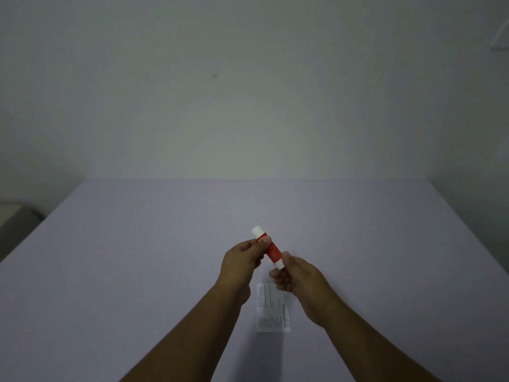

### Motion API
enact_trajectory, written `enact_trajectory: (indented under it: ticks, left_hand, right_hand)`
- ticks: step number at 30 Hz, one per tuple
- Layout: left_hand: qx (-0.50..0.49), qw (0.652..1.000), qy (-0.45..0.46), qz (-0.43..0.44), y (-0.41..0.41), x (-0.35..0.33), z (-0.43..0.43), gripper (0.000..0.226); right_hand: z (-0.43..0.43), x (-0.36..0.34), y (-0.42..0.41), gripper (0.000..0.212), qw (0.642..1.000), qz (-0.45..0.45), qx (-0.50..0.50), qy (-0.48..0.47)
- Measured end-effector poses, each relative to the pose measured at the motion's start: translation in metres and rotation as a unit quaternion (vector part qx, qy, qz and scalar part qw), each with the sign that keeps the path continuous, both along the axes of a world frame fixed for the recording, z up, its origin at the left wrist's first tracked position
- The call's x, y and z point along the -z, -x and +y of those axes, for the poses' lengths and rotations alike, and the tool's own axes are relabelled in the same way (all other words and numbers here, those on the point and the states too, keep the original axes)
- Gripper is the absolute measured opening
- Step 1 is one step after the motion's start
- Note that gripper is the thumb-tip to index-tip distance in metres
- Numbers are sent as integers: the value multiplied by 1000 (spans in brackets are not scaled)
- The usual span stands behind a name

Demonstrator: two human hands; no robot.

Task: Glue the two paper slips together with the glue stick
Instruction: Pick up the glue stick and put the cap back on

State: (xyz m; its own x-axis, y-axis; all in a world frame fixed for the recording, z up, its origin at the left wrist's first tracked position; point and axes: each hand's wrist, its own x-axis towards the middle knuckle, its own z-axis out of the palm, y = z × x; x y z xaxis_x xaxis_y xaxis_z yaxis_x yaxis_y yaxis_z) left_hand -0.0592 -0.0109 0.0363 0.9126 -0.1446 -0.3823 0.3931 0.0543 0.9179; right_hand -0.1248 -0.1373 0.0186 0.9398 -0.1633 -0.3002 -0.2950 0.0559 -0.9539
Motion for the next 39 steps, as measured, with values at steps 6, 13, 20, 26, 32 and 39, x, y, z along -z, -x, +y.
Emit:
enact_trajectory:
  ticks: [6,13,20,26,32,39]
  left_hand:
    - [5,1000,-7,6,0,-2,-5,15]
    - [-5,1000,0,8,0,-2,-8,31]
    - [-6,1000,-3,6,2,-3,-12,34]
    - [-3,1000,-9,7,1,-2,-10,21]
    - [-3,1000,-2,6,-1,-1,-9,32]
    - [-7,1000,-2,14,-3,-1,-9,30]
  right_hand:
    - [3,4,-4,20,975,-85,46,201]
    - [-5,1,-3,22,998,4,47,-39]
    - [-1,1,-2,26,989,-52,61,125]
    - [-1,4,1,11,992,-60,61,88]
    - [2,2,-5,20,996,-32,39,77]
    - [4,6,-6,14,987,-63,71,130]
